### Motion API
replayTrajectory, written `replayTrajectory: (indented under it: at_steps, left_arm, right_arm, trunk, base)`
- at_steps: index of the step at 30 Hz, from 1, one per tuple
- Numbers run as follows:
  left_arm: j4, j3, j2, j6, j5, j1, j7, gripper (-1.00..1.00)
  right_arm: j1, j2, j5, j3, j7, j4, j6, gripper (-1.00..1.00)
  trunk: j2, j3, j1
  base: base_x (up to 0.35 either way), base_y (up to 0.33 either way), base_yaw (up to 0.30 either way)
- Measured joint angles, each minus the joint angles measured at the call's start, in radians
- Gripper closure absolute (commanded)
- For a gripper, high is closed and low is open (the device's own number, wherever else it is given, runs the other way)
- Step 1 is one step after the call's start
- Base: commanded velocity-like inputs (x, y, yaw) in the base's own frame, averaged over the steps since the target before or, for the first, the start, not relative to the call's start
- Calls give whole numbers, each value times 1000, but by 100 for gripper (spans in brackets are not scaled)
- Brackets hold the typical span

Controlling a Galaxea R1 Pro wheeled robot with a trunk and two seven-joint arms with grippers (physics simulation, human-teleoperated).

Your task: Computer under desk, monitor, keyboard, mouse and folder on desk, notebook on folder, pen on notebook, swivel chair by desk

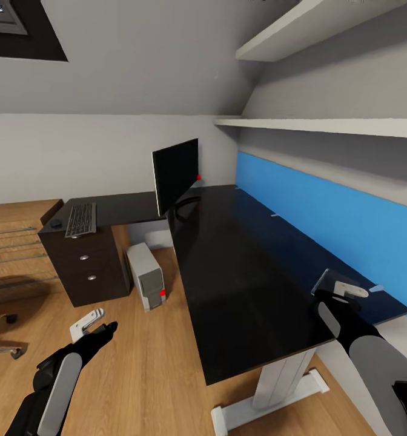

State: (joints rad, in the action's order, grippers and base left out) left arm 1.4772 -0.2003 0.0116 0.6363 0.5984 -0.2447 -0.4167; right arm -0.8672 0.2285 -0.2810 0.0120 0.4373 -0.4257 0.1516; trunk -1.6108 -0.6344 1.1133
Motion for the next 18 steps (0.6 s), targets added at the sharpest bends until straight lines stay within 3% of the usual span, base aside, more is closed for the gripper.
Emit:
replayTrajectory:
  at_steps: [18]
  left_arm:
    - [-3, 0, 0, 0, 0, 0, 0, -100]
  right_arm:
    - [1, 2, -10, 0, 1, 11, 0, -100]
  trunk:
    - [119, 53, -65]
  base:
    - [0, 0, 0]
